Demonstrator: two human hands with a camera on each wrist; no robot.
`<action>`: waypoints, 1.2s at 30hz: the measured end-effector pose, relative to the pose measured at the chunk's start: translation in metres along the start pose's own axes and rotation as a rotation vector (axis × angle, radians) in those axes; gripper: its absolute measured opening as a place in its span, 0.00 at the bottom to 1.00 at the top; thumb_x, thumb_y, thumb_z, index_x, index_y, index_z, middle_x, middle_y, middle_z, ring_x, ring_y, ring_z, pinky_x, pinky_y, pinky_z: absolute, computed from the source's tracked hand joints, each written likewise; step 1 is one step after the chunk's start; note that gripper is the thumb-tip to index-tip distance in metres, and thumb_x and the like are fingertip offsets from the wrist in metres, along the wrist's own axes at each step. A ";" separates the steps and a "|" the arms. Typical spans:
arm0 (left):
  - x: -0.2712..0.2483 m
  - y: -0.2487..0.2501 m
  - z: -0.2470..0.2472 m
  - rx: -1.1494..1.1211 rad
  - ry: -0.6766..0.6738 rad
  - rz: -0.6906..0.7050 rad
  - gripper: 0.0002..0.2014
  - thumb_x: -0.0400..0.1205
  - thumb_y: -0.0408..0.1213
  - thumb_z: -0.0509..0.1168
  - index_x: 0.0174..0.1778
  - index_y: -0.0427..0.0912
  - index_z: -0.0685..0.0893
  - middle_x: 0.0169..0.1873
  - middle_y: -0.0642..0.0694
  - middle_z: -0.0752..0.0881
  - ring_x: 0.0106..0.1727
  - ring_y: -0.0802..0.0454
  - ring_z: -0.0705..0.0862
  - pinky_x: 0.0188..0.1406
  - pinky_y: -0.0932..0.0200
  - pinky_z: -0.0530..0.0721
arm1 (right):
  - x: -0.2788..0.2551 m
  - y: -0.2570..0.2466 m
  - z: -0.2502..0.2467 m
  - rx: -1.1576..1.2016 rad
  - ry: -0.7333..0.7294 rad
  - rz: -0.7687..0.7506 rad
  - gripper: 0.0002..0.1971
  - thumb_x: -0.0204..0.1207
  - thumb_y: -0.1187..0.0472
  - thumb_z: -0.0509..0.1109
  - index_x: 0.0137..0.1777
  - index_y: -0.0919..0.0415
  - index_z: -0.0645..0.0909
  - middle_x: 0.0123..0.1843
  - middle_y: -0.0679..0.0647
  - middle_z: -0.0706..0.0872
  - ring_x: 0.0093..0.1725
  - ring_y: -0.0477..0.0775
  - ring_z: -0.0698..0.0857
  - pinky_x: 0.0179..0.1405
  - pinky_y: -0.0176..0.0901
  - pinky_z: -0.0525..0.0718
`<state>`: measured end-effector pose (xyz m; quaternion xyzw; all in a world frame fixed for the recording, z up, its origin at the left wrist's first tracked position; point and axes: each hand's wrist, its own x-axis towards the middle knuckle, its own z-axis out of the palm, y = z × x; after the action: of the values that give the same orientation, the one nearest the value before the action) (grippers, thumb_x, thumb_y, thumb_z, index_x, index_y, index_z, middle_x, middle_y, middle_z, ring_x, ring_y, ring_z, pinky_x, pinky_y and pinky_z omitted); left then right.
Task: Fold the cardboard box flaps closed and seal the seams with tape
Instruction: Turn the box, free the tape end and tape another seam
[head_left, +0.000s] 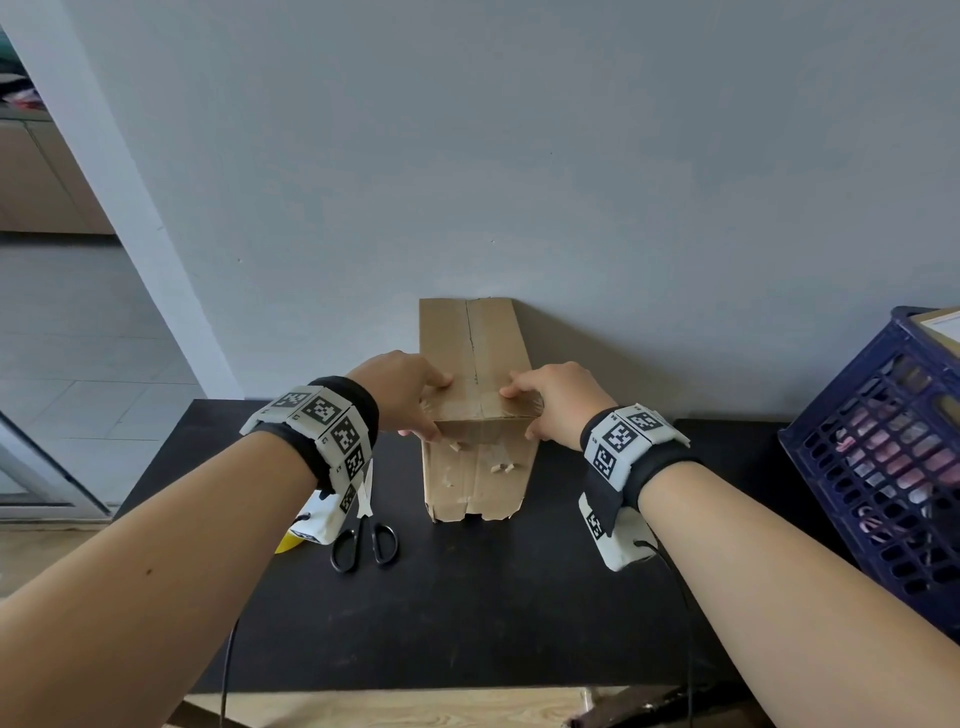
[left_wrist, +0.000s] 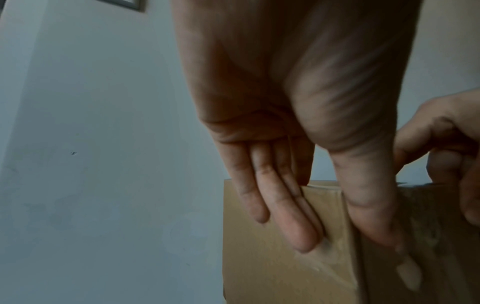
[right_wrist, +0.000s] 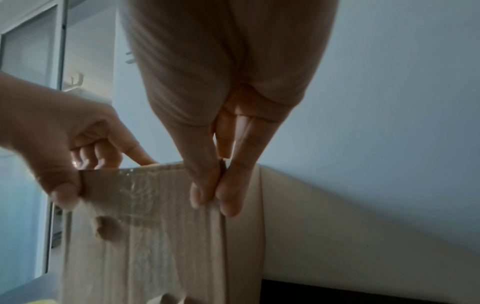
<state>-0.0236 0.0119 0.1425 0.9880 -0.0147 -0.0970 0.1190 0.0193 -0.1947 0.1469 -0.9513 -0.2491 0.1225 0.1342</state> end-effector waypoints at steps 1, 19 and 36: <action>-0.001 0.000 0.000 -0.001 -0.004 0.002 0.39 0.67 0.51 0.77 0.76 0.53 0.72 0.35 0.49 0.90 0.38 0.61 0.80 0.43 0.61 0.75 | 0.000 0.001 0.000 -0.006 -0.007 0.000 0.31 0.67 0.69 0.77 0.70 0.49 0.78 0.74 0.50 0.78 0.73 0.55 0.75 0.71 0.47 0.74; -0.010 0.021 -0.011 -0.419 -0.074 0.052 0.24 0.74 0.46 0.73 0.67 0.51 0.80 0.32 0.53 0.90 0.37 0.60 0.88 0.51 0.64 0.81 | -0.018 0.021 -0.022 -0.135 0.068 0.152 0.27 0.75 0.70 0.60 0.65 0.38 0.80 0.71 0.48 0.81 0.67 0.58 0.80 0.60 0.47 0.81; 0.052 -0.030 -0.008 -0.303 0.186 -0.264 0.40 0.79 0.58 0.63 0.82 0.39 0.57 0.82 0.41 0.58 0.82 0.42 0.59 0.79 0.44 0.61 | 0.003 0.033 -0.001 0.626 -0.165 0.428 0.25 0.85 0.53 0.58 0.74 0.71 0.64 0.29 0.58 0.88 0.24 0.52 0.87 0.32 0.46 0.87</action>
<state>0.0291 0.0399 0.1329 0.9569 0.1407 -0.0211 0.2530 0.0369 -0.2212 0.1373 -0.8816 -0.0054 0.2939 0.3692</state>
